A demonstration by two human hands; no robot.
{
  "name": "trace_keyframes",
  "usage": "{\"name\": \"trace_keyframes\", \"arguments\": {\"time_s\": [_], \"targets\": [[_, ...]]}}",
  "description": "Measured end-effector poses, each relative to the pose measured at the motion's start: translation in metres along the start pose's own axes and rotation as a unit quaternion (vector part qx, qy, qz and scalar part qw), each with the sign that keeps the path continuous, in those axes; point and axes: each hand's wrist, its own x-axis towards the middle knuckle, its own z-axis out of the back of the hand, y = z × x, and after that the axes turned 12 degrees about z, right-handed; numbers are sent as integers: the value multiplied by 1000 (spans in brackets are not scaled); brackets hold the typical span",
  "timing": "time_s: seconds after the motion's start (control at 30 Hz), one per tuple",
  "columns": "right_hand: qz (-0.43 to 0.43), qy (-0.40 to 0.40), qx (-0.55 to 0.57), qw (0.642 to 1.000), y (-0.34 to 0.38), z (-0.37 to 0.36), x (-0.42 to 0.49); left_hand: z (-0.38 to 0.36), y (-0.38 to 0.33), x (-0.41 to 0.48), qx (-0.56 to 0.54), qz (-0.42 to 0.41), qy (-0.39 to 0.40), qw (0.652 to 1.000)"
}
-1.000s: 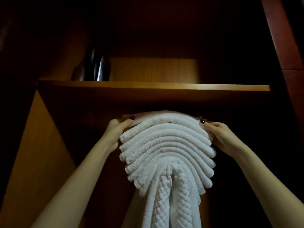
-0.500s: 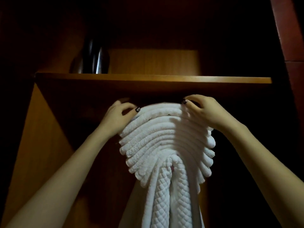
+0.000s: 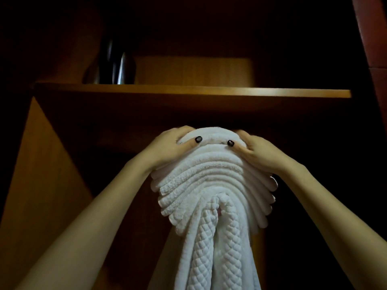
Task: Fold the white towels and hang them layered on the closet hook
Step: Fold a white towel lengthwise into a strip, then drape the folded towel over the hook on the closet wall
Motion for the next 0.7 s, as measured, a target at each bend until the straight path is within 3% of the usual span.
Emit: {"name": "trace_keyframes", "arguments": {"time_s": [0.17, 0.37, 0.6, 0.7], "targets": [[-18, -14, 32, 999, 2, -12, -5, -14, 15, -6, -23, 32, 9, 999], [-57, 3, 6, 998, 8, -8, -7, -13, 10, -9, 57, 43, 9, 997], [-88, 32, -14, 995, 37, 17, -21, -2, -13, -31, 207, 17, -60, 976], [-79, 38, -47, 995, 62, 31, -39, 5, -26, -55, 223, -1, -68, 972]]}}
